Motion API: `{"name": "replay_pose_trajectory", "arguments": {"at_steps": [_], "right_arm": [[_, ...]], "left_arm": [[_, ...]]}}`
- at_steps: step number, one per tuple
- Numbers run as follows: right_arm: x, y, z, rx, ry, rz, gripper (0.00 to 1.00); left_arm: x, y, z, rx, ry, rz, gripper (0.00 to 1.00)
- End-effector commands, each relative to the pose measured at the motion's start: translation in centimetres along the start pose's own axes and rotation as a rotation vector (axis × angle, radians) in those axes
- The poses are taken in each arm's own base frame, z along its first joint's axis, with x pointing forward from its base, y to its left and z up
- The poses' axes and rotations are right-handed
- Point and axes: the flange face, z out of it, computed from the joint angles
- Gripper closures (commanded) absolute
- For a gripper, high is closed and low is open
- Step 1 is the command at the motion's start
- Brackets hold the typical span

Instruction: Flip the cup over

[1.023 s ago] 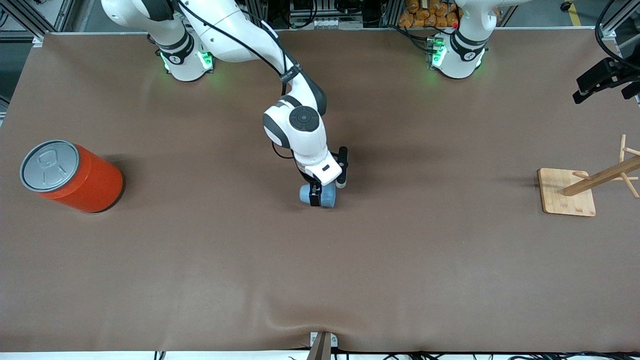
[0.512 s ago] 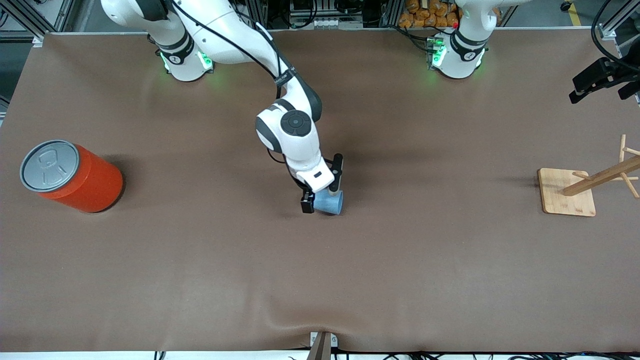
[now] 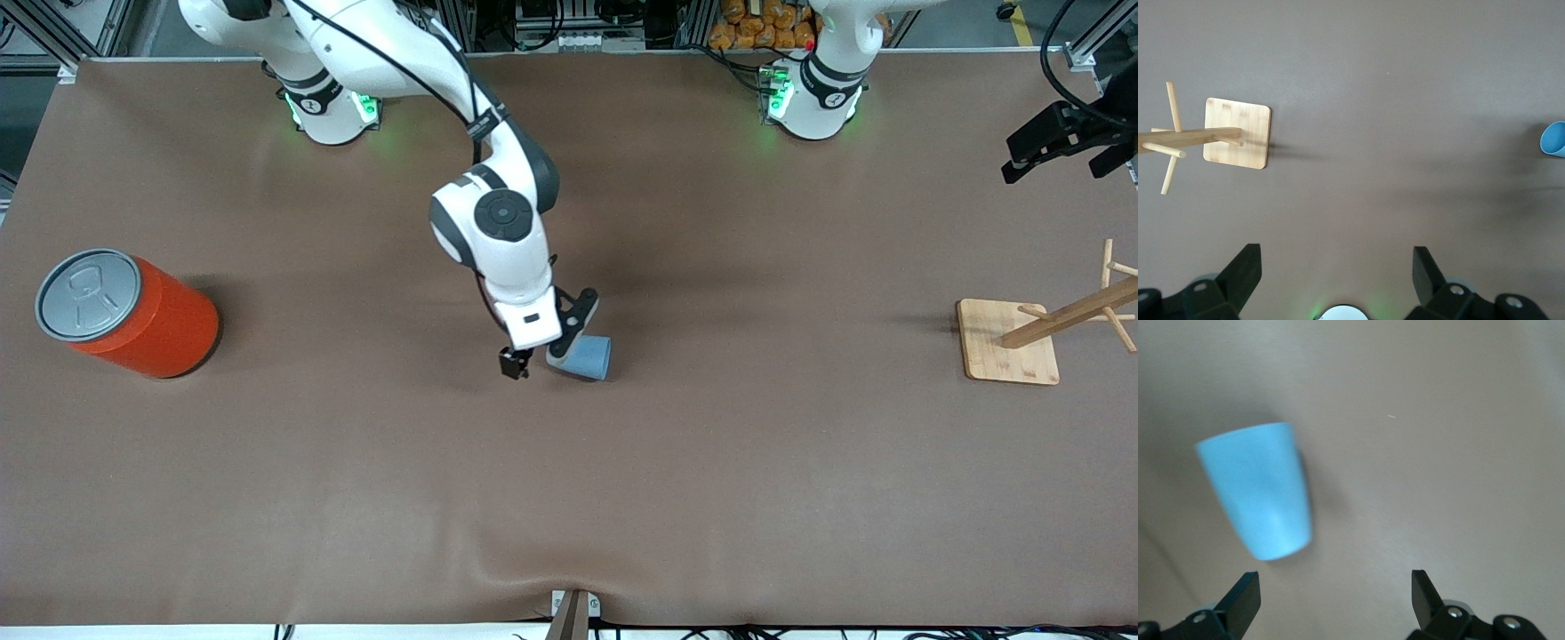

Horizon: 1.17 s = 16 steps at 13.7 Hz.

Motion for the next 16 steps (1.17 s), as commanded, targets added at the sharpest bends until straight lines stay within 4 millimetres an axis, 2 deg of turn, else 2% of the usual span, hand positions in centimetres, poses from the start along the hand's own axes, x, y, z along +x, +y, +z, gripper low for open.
{"name": "replay_pose_trajectory", "arguments": {"at_steps": [1, 3, 5, 10, 12, 16], "right_arm": [[-0.8, 1.7, -2.0, 0.008, 0.003, 0.097, 0.00], [-1.2, 2.8, -2.6, -0.003, 0.008, 0.199, 0.00], [-2.3, 5.1, -2.3, -0.012, 0.008, 0.255, 0.00], [-4.0, 8.2, -1.3, -0.017, -0.003, 0.303, 0.00], [-5.3, 9.7, -0.8, -0.020, -0.011, 0.330, 0.00], [-7.7, 11.6, -0.1, -0.014, -0.037, 0.365, 0.00]], "left_arm": [[0.0, 0.1, -0.2, -0.008, -0.002, 0.015, 0.00], [0.0, 0.2, -0.1, -0.008, -0.003, 0.016, 0.00], [0.0, 0.3, -0.1, -0.008, -0.002, 0.018, 0.00], [0.1, 0.3, -0.1, -0.009, 0.000, 0.016, 0.00], [0.0, 0.3, -0.2, -0.009, 0.001, 0.016, 0.00], [0.0, 0.2, -0.2, -0.009, 0.001, 0.015, 0.00]]}}
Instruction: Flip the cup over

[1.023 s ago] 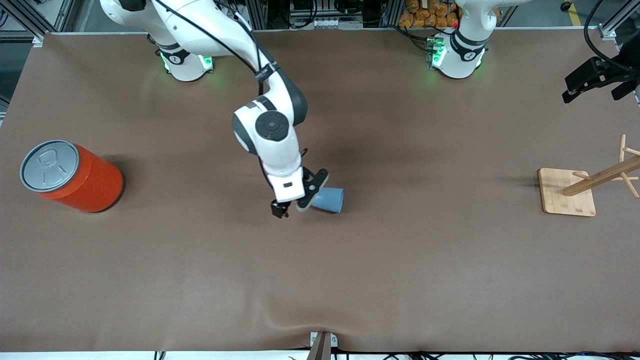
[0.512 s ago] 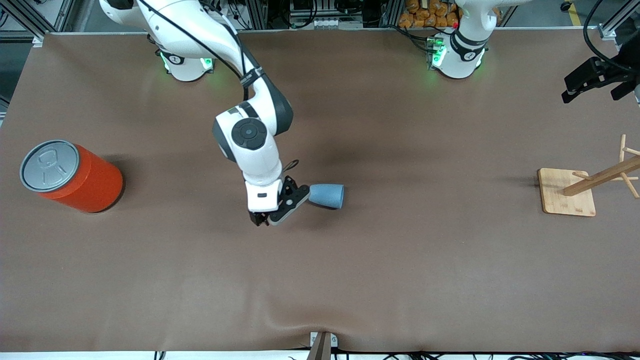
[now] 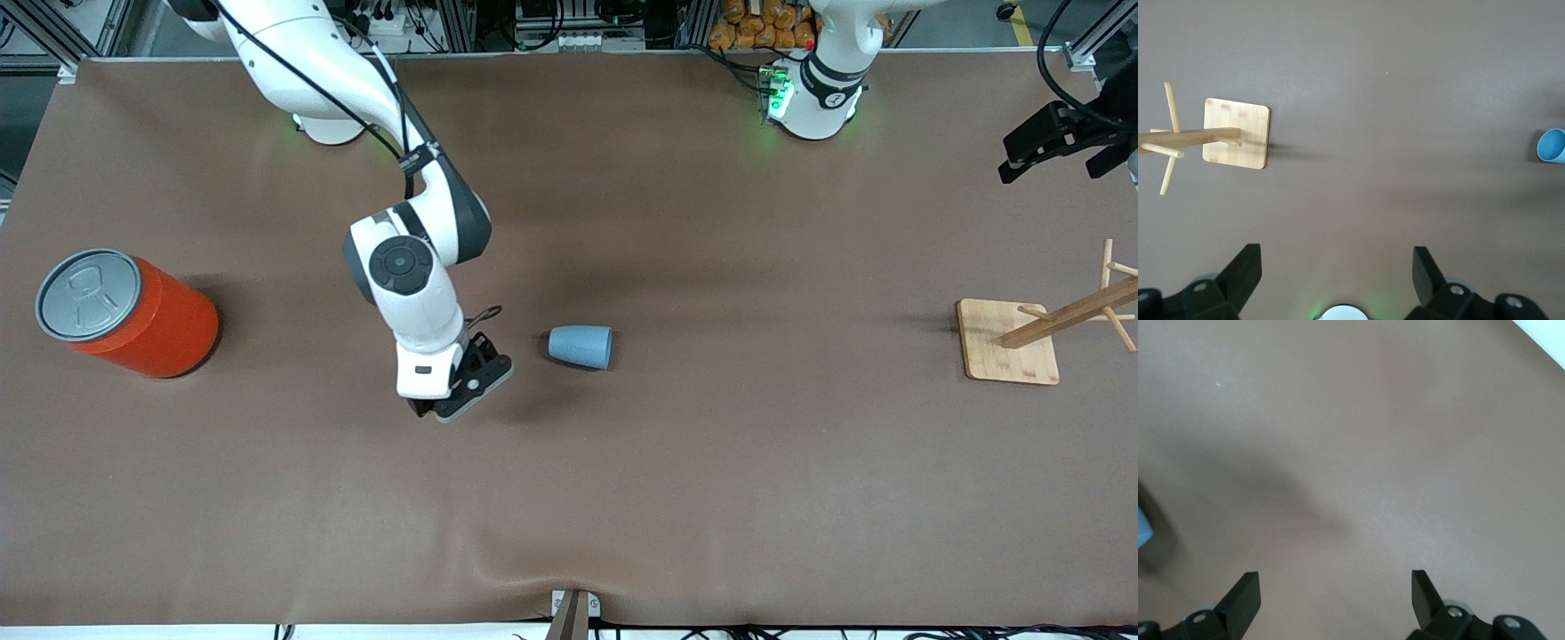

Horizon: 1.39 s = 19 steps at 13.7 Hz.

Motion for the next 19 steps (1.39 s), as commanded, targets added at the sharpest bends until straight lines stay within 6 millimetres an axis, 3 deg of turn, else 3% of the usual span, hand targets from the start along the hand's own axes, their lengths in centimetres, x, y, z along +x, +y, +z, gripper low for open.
{"name": "replay_pose_trajectory", "arguments": {"at_steps": [1, 5, 7, 10, 16, 19], "right_arm": [[-1.8, 2.3, 0.0, 0.012, -0.015, 0.045, 0.00], [-3.7, 3.9, -1.5, 0.021, -0.039, 0.086, 0.00], [-5.1, 6.9, -2.3, 0.029, -0.076, 0.133, 0.00], [-6.5, 10.0, -5.2, 0.039, -0.107, 0.173, 0.00], [-12.8, 17.6, -11.0, 0.093, -0.235, 0.285, 0.00], [-15.6, 19.0, -14.4, 0.148, -0.291, 0.341, 0.00]], "left_arm": [[0.0, 0.0, -0.2, -0.009, 0.002, 0.012, 0.00], [0.1, 0.0, -0.3, -0.009, 0.005, 0.012, 0.00], [0.1, -0.1, -0.3, -0.010, 0.005, 0.009, 0.00], [0.2, -0.1, -0.3, -0.010, 0.008, 0.011, 0.00], [0.2, -0.3, -0.3, -0.010, 0.008, 0.006, 0.00], [0.2, -0.6, -0.3, -0.010, 0.008, 0.006, 0.00]]}}
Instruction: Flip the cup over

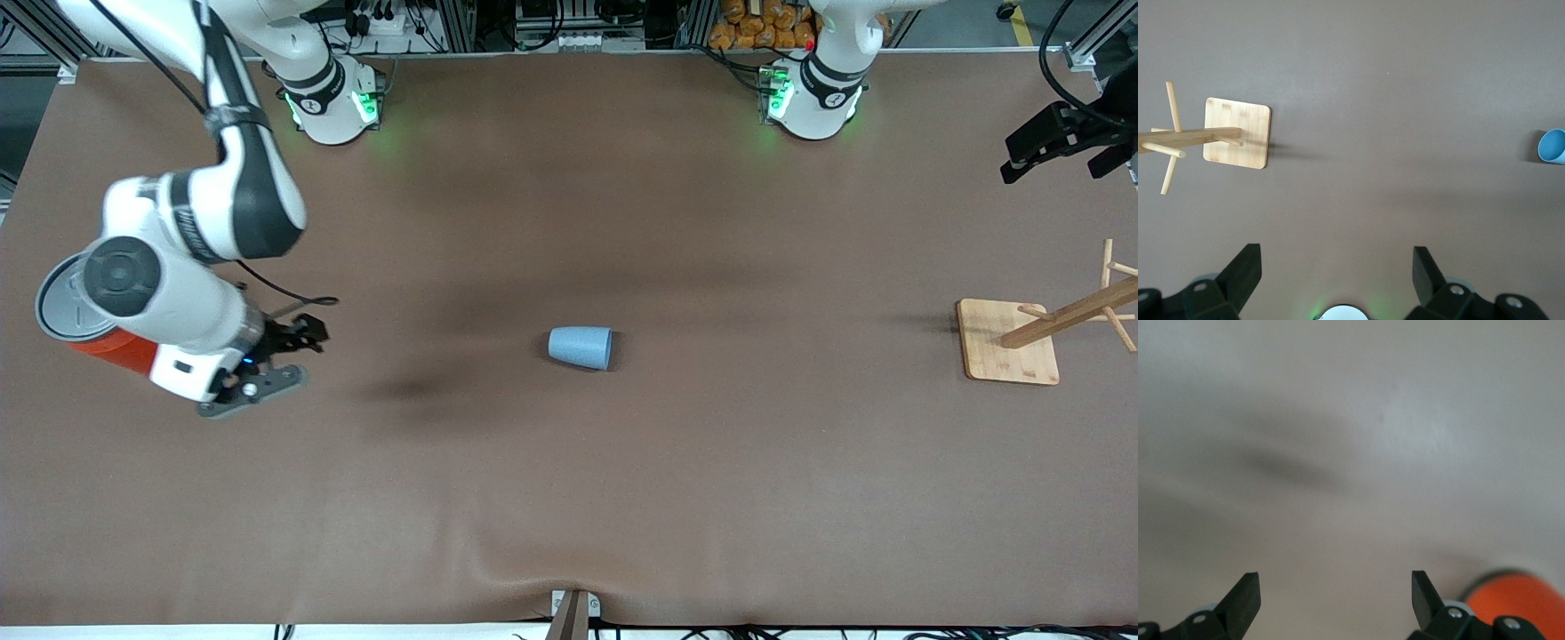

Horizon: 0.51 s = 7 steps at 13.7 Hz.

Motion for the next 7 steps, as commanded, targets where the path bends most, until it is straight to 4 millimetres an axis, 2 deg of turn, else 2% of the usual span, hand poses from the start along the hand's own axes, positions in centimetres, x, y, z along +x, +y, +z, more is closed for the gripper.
{"name": "replay_pose_trajectory", "arguments": {"at_steps": [1, 4, 7], "right_arm": [[-3.1, 0.9, -3.2, 0.049, 0.009, 0.022, 0.00], [-5.2, 1.7, -6.6, 0.053, 0.031, 0.038, 0.00], [-8.4, 5.7, -9.8, 0.066, 0.010, 0.116, 0.00]], "left_arm": [[0.1, -0.4, -0.3, -0.009, 0.006, 0.012, 0.00], [0.1, -0.4, -0.3, -0.009, 0.006, 0.012, 0.00], [0.2, -0.1, -0.2, -0.009, 0.005, 0.015, 0.00]]}}
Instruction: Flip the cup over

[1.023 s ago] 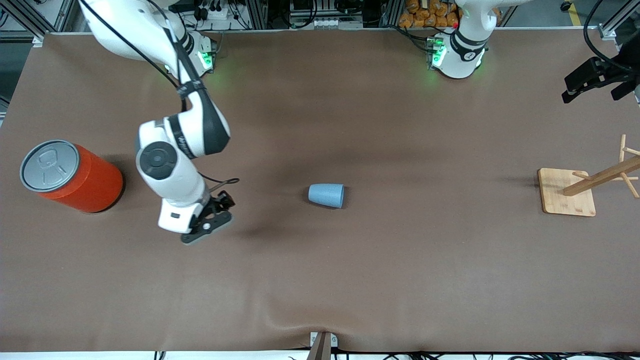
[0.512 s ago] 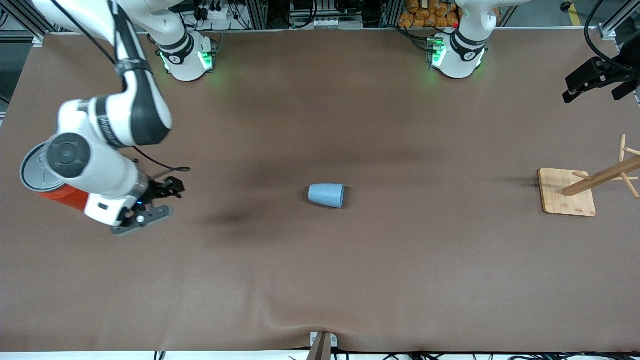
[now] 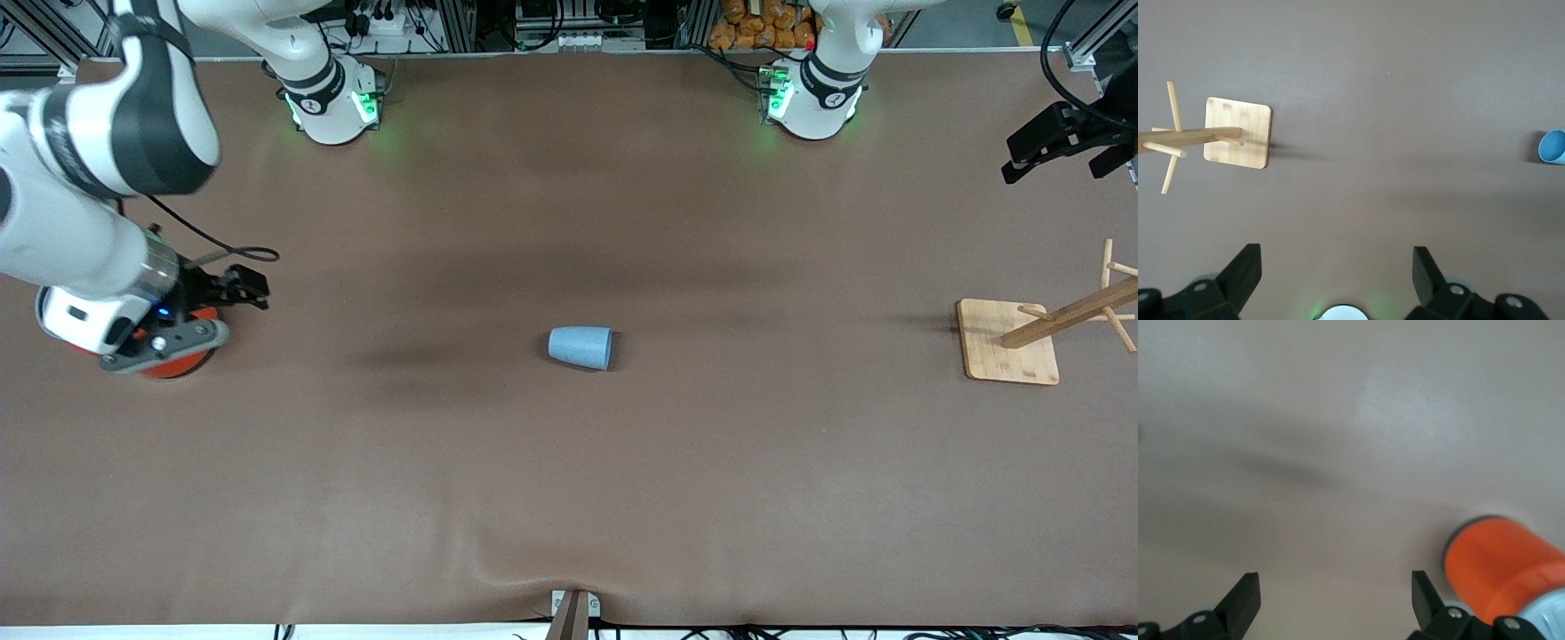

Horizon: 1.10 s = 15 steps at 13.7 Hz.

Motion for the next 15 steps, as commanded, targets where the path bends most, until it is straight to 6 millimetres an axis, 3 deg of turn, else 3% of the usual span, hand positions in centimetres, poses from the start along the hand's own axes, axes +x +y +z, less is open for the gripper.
{"name": "replay_pose_trajectory", "arguments": {"at_steps": [1, 4, 10, 13, 15], "right_arm": [[-3.1, 2.9, -3.7, 0.031, -0.014, 0.060, 0.00], [-4.0, 3.0, -7.6, 0.015, -0.014, 0.094, 0.00], [-4.3, 3.5, -10.2, 0.002, 0.038, 0.114, 0.00], [-5.5, 5.4, -11.7, 0.003, 0.039, 0.152, 0.00], [-6.2, 7.6, -11.9, 0.013, 0.045, 0.185, 0.00]], "left_arm": [[0.1, 0.2, -0.2, -0.009, 0.005, 0.020, 0.00], [0.0, 0.2, -0.4, -0.009, 0.008, 0.022, 0.00], [0.2, 0.6, 0.0, -0.009, 0.000, 0.031, 0.00], [-0.2, 2.7, 0.9, 0.000, -0.029, 0.061, 0.00], [-0.4, 3.0, 0.8, 0.001, -0.029, 0.066, 0.00]]}}
